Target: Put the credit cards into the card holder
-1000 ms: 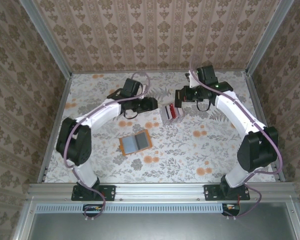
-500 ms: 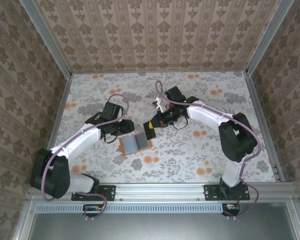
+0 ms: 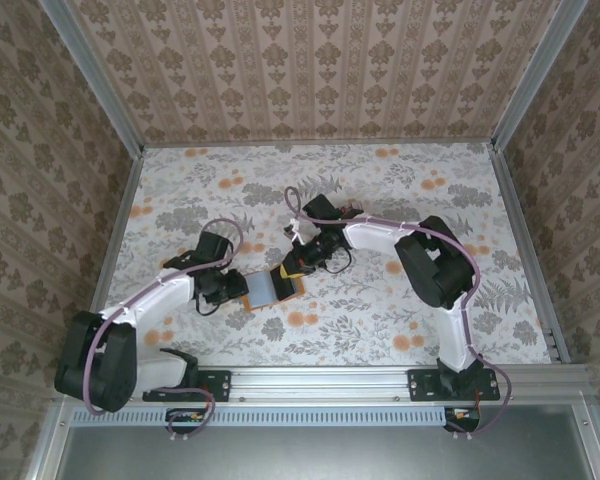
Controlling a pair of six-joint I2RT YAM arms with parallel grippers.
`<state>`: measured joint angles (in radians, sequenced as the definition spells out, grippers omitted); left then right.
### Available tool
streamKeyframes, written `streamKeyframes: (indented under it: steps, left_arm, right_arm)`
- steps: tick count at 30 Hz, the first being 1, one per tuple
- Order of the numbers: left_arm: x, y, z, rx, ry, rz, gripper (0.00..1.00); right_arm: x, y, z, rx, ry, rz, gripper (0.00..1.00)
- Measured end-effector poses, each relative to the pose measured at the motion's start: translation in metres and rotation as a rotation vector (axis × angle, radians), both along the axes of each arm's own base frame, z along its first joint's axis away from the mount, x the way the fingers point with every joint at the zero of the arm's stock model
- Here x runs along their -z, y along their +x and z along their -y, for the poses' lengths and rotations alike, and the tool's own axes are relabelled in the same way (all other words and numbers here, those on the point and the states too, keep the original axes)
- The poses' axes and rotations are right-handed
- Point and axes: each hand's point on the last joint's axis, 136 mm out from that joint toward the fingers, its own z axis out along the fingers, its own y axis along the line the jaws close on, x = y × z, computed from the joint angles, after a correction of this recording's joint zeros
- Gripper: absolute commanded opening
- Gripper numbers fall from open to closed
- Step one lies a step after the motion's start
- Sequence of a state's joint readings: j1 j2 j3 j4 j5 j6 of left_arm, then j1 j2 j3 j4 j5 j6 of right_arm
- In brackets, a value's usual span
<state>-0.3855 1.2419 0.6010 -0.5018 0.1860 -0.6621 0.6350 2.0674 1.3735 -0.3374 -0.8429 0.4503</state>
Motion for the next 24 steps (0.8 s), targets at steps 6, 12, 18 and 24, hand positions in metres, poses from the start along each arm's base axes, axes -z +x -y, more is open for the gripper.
streamKeyframes:
  steps: [6,12,18,24]
  left_arm:
    - [0.008,0.001,0.002,-0.002,-0.008,-0.023,0.25]
    - [0.015,0.002,0.005,0.003,-0.017,-0.042,0.23]
    - [0.016,0.004,0.008,0.007,-0.033,-0.032,0.2]
    - [0.018,0.004,0.009,0.009,-0.045,-0.025,0.19]
  right_arm:
    - [0.004,0.006,-0.008,0.011,0.006,-0.005,0.03]
    - [0.015,0.009,-0.008,0.034,-0.023,-0.029,0.03]
    - [0.025,0.01,-0.008,0.052,-0.039,-0.057,0.03]
    - [0.028,0.013,-0.012,0.056,-0.036,-0.062,0.03]
